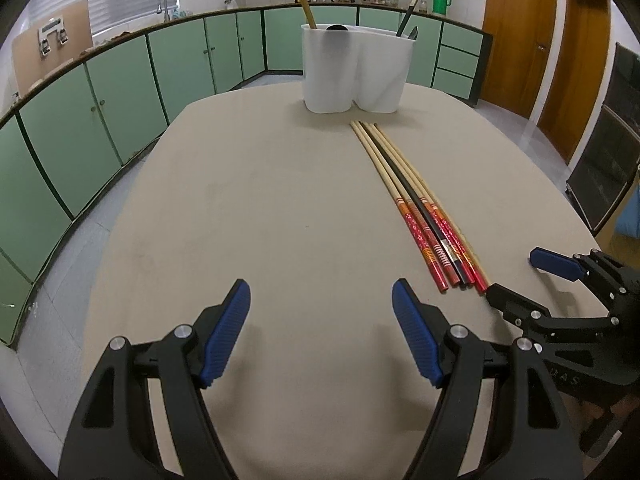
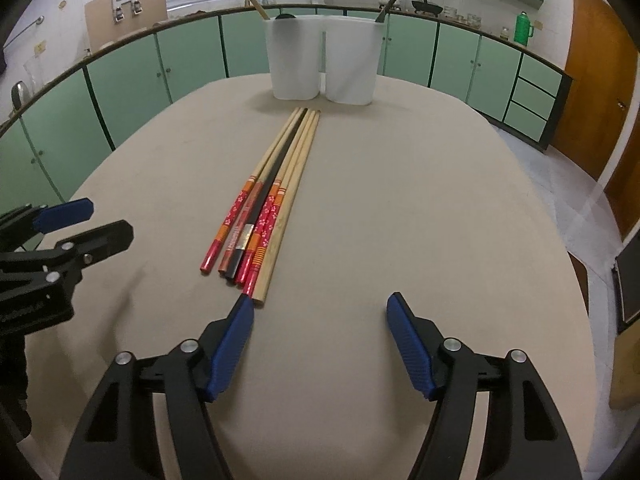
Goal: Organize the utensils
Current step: 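Withdraw both tools and grasp a plain wooden chopstick with the right gripper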
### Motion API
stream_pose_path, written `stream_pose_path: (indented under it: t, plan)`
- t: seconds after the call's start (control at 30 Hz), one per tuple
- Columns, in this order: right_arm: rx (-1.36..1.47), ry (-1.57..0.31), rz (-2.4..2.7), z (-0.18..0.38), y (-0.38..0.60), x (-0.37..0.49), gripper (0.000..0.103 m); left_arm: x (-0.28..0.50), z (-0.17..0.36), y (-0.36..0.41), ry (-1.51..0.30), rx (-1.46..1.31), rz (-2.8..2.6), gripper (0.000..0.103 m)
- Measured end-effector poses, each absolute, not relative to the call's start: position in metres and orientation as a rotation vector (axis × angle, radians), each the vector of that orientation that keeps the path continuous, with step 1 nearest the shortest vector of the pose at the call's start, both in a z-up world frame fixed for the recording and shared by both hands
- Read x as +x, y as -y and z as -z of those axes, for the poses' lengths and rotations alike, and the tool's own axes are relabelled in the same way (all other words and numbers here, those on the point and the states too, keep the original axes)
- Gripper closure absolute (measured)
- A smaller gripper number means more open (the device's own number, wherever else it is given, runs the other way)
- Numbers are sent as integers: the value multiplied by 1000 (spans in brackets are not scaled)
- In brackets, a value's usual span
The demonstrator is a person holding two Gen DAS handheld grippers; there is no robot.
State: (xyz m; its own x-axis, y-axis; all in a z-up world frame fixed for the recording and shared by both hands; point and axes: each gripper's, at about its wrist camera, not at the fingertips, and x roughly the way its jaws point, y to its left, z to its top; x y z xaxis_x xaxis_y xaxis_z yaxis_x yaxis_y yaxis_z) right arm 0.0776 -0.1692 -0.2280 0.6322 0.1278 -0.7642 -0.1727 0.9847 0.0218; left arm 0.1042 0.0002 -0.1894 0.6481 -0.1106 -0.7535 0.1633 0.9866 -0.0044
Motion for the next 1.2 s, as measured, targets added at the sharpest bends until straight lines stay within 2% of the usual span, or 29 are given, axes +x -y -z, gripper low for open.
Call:
stream_pose_path:
  t: [0.67,0.87,1.0,1.07,1.1,1.2]
  plan:
    - [-44,-864,-143,226,188,79,36,104,190,2,-858,66,158,31]
    - [-32,-860,-167,226,184,79,54,105,192,10,-861,73,174,31]
    - [-39,-856,-202,226,175,81,76,104,195,16,-868,67,193,31]
    - [-52,-853,-216,226,172,81,92,104,196,20,-872,64,201,31]
    - [-50,-854,-221,226,171,81,96,104,197,22,-875,61,206,31]
    - [-18,-857,-209,226,181,82,96,106,199,30,-881,58,221,31]
